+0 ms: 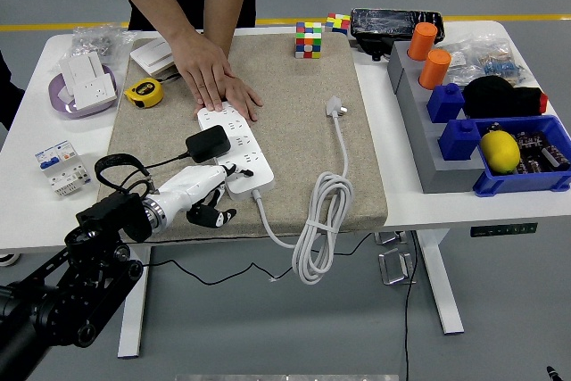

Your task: Pick up the plug,place it near the board,insert it into the board,press the button

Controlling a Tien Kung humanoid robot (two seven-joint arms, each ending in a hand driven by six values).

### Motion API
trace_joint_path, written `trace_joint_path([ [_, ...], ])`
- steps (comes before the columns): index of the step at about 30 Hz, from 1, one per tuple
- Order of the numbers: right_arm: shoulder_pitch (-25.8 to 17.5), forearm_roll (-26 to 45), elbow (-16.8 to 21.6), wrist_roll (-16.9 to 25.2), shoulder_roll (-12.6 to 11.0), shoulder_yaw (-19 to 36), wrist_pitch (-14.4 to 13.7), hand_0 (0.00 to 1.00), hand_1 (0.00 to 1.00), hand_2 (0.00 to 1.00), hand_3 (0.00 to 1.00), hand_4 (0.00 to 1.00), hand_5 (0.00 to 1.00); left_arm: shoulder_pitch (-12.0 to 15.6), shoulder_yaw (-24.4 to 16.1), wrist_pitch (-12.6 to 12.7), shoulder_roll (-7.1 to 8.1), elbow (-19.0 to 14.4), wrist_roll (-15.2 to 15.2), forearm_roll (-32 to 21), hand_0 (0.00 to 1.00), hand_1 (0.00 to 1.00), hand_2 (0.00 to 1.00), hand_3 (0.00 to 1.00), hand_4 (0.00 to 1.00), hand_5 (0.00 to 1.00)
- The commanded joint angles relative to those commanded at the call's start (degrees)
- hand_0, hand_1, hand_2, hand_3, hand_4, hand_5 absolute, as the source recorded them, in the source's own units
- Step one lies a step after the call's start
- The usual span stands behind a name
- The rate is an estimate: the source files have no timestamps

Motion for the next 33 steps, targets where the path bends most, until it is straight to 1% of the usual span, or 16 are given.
trace_joint_path([
  [2,0.0,-0.1,0.0,0.0,0.0,0.1,0.0,0.785,0.731,0.730,0.758,0.998,0.998,0.6,-0.6,-1.5,-0.21,-2.1,0.8,0.0,0.112,0.024,0.136,0.791,0.665,0.002],
  [3,0.0,-0.1,0.0,0.0,0.0,0.1,0.0,0.785,0.732,0.731,0.757,0.998,0.998,0.9,-1.0,-1.9,-0.41,-3.3,1.0,0.0,0.137,0.041,0.150,0.600,0.658,0.002],
  [6,0.0,-0.1,0.0,0.0,0.0,0.1,0.0,0.785,0.732,0.731,0.757,0.998,0.998,2.1,-3.0,-1.7,-1.41,-7.1,1.4,0.0,0.137,0.041,0.150,0.600,0.658,0.002],
  [9,-0.1,-0.1,0.0,-0.1,0.0,0.0,0.0,0.785,0.732,0.731,0.757,0.998,0.998,2.8,-4.5,0.4,-1.99,-10.6,1.0,0.0,0.137,0.041,0.150,0.600,0.658,0.002],
  [10,-0.1,-0.1,0.0,-0.1,0.0,0.1,0.0,0.785,0.732,0.731,0.757,0.998,0.998,3.0,-4.9,1.7,-2.04,-11.7,0.7,0.0,0.180,0.105,0.207,0.533,0.633,0.002],
  [12,0.0,-0.1,0.0,-0.1,0.0,0.1,0.0,0.785,0.732,0.731,0.757,0.998,0.998,3.1,-5.6,4.7,-2.08,-13.4,0.0,0.0,0.180,0.105,0.207,0.533,0.633,0.002],
  [14,0.0,0.0,0.0,-0.1,0.0,-0.1,0.0,0.785,0.732,0.731,0.757,0.998,0.998,3.0,-6.2,6.9,-2.20,-14.2,0.3,0.0,0.180,0.105,0.207,0.533,0.633,0.002],
  [15,0.0,-0.1,0.0,-0.1,0.0,-0.1,0.0,0.785,0.732,0.731,0.757,0.998,0.998,2.9,-6.6,7.6,-2.32,-14.5,0.6,-1.5,0.180,0.105,0.207,0.533,0.633,0.002],
  [16,0.0,-0.1,0.1,-0.1,0.0,-0.1,0.0,0.785,0.731,0.731,0.757,0.998,0.998,2.7,-7.1,7.6,-2.48,-14.7,0.9,-3.9,0.346,0.451,0.472,0.540,0.687,0.002],
  [19,0.0,0.0,0.1,-0.1,0.0,-0.2,0.0,0.785,0.731,0.731,0.757,0.998,0.998,2.1,-8.8,6.2,-2.79,-15.4,2.1,-11.0,0.346,0.451,0.472,0.540,0.687,0.002],
  [21,0.0,0.0,0.1,0.0,0.1,-0.3,0.0,0.785,0.731,0.731,0.757,0.998,0.998,1.8,-9.6,4.2,-2.79,-16.1,3.7,-15.8,0.346,0.451,0.472,0.540,0.687,0.002],
  [22,0.0,0.0,0.1,0.0,0.1,-0.3,0.0,0.785,0.731,0.731,0.757,0.998,0.998,1.7,-9.9,3.5,-2.75,-16.3,4.4,-17.9,0.689,0.775,0.719,0.656,0.802,0.170],
  [24,-0.1,0.0,0.1,-0.1,0.1,-0.4,0.0,0.785,0.731,0.731,0.757,0.998,0.998,1.4,-10.3,2.4,-2.72,-16.5,5.7,-22.7,0.689,0.775,0.719,0.656,0.802,0.170],
  [27,-0.3,0.1,0.1,-0.1,0.1,-0.5,0.0,0.785,0.731,0.731,0.757,0.998,0.998,1.0,-11.6,0.2,-3.03,-15.9,8.6,-29.8,0.689,0.775,0.719,0.656,0.802,0.170],
  [28,-0.3,0.1,0.1,-0.1,0.1,-0.5,0.0,0.785,0.732,0.731,0.757,0.998,0.998,0.9,-11.9,-0.1,-3.09,-15.7,9.2,-32.4,0.939,0.976,0.979,0.940,0.998,0.365],
  [33,-0.2,0.1,0.1,-0.1,0.1,-0.6,-0.1,0.785,0.732,0.731,0.757,0.998,0.998,0.1,-13.8,-1.9,-3.34,-13.1,12.2,-44.3,0.939,0.976,0.979,0.940,0.998,0.365],
])
